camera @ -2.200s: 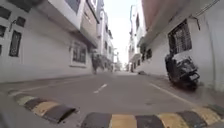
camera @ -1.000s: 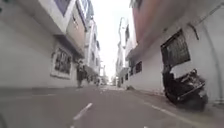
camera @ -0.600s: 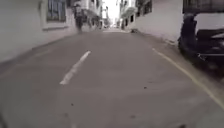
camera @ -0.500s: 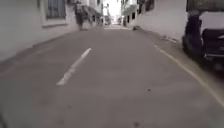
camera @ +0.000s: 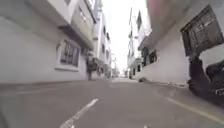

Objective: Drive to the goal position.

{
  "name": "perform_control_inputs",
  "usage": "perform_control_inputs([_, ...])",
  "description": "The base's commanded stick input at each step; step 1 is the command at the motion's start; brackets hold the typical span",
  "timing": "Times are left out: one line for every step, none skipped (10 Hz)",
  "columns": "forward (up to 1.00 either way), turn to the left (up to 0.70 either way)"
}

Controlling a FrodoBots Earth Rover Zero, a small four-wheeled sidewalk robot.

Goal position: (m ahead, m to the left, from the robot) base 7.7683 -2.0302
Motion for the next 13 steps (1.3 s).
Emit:
perform_control_inputs([0.85, 0.0])
perform_control_inputs([0.85, 0.0])
perform_control_inputs([0.85, 0.0])
perform_control_inputs([0.85, 0.0])
perform_control_inputs([0.85, 0.0])
perform_control_inputs([0.85, 0.0])
perform_control_inputs([0.85, 0.0])
perform_control_inputs([0.85, 0.0])
perform_control_inputs([0.85, 0.0])
perform_control_inputs([0.85, 0.0])
perform_control_inputs([0.85, 0.0])
perform_control_inputs([0.85, 0.0])
perform_control_inputs([0.85, 0.0])
